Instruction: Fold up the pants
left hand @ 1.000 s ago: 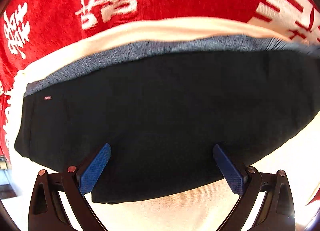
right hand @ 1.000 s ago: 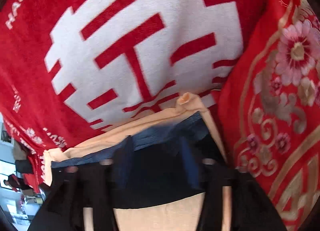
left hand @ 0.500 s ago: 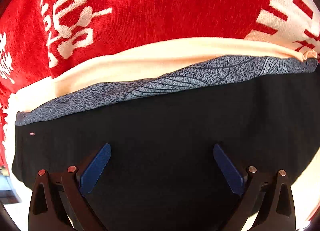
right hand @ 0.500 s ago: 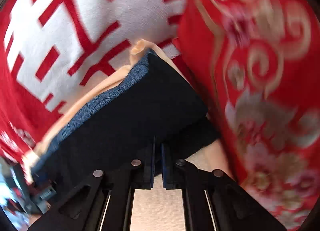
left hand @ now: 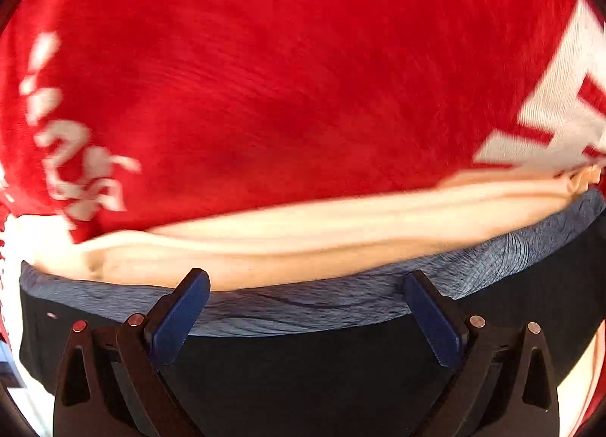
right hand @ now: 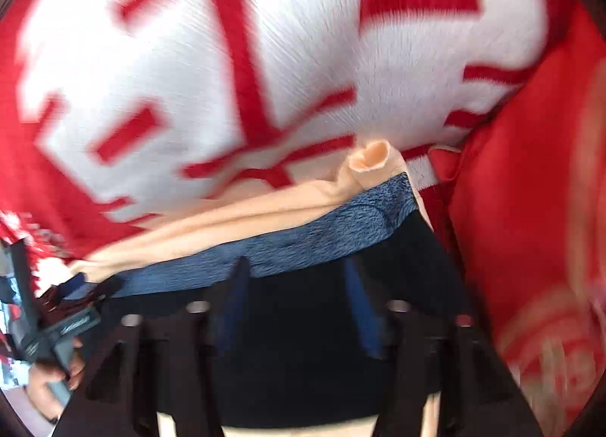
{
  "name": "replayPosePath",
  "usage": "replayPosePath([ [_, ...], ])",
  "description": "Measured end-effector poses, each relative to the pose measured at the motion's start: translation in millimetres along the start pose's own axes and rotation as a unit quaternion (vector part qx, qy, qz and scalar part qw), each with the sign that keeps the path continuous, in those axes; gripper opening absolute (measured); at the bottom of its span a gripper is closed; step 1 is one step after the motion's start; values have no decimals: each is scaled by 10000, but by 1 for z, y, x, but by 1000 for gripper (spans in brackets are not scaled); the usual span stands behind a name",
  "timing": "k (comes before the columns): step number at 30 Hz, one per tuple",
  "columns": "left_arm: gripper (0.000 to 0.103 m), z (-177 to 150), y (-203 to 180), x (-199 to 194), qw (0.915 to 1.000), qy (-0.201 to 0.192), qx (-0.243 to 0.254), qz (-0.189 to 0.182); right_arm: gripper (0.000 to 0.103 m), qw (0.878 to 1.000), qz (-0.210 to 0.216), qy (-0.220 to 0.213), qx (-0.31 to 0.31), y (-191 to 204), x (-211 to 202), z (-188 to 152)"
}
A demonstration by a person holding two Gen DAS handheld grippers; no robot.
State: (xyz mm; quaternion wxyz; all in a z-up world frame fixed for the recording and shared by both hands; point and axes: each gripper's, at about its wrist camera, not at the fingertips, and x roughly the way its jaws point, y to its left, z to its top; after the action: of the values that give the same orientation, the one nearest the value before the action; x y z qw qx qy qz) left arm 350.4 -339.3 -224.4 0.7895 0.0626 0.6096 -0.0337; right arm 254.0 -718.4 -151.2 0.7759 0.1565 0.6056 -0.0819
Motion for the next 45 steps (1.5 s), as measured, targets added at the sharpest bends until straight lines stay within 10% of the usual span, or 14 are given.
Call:
replayPosePath([
  [2, 103, -9, -9, 7, 9999, 78, 97, 39, 8, 9986, -8, -64, 520, -25, -7, -12],
  [6, 103, -32, -5, -2, 9999, -85, 21, -68, 55, 9957, 439, -319, 757, -37, -54, -65],
  [10, 103, -31, -7, -1, 9999, -130, 2, -20, 56, 9896, 398, -164, 1372, -49, -42, -98],
  [12, 103, -37, -17, -3, 9999, -132, 16, -21, 45, 9875, 505, -259, 1469, -48, -31, -93],
  [13, 103, -38, -23, -4, 9999, -134, 35, -42, 7, 9885, 542, -248, 1386, -47, -28, -89],
  [16, 103, -35, -26, -4, 9998, -131, 138, -66, 8, 9901, 422, -221, 1321, -47, -31, -89],
  [20, 103, -35, -35, -14, 9998, 59, 194, 53, 29, 9925, -80, 70, 1221, -47, -51, -103],
  [25, 103, -30, -30, -33, 9999, -125, 10, -67, 31, 9967, 488, -550, 356, -13, -82, -91],
  [28, 103, -30, -29, -9, 9999, 110, -62, 50, 49, 9975, 535, -463, -31, 1, -51, -62],
  [35, 103, -24, -11, -18, 9999, 64, 88, 127, 41, 9975, -30, -343, 625, -20, -46, -59],
  [40, 103, -57, 47, -43, 9991, 168, -104, 379, 43, 9907, 1182, 154, 660, 11, -65, -103],
  [45, 103, -98, 137, -67, 9970, 141, -211, 738, 48, 9542, 2780, 1033, 389, 119, -49, -179],
])
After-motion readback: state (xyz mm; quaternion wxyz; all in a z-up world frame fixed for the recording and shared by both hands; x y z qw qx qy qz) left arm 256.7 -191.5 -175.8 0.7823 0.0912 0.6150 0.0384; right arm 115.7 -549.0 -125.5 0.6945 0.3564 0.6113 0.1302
